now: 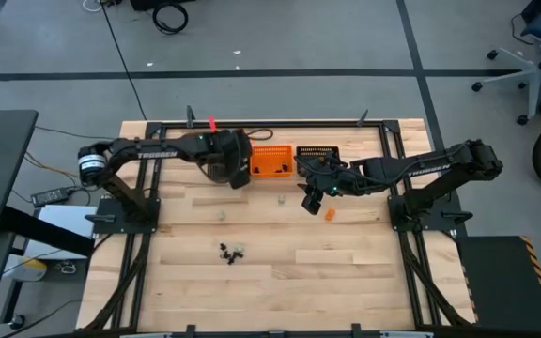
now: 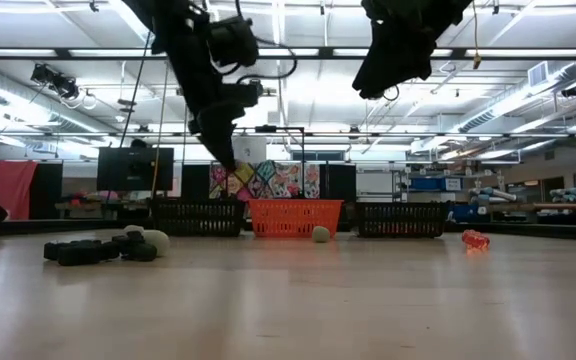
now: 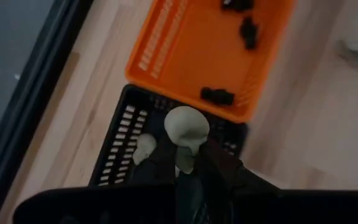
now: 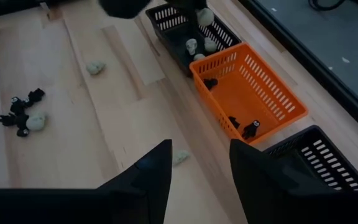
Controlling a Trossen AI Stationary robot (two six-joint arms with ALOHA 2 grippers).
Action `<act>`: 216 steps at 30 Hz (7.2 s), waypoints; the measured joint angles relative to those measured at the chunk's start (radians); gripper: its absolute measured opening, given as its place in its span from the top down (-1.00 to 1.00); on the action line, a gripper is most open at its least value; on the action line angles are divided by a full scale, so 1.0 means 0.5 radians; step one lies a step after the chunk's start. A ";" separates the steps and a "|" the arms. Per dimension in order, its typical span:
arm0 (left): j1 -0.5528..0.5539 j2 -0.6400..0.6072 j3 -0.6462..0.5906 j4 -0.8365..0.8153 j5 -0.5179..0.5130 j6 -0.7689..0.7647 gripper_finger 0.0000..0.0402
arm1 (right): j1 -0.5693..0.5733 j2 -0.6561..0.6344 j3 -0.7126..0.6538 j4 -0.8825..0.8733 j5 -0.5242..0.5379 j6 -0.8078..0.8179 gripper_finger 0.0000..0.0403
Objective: Sort Halloween decoration
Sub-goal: Put the white skull toy into the left black bin
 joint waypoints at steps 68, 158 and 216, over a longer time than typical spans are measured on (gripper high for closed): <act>-0.373 0.169 -0.041 -0.483 0.756 -0.054 0.23 | -0.005 0.000 -0.014 -0.039 0.045 0.031 0.18; -0.922 -0.151 -0.918 0.360 0.101 -1.178 0.48 | -0.023 0.001 -0.014 0.018 0.031 -0.022 0.18; -0.315 -0.380 -0.919 0.976 -0.264 -1.174 0.74 | -0.024 0.000 -0.013 0.048 -0.009 -0.067 0.18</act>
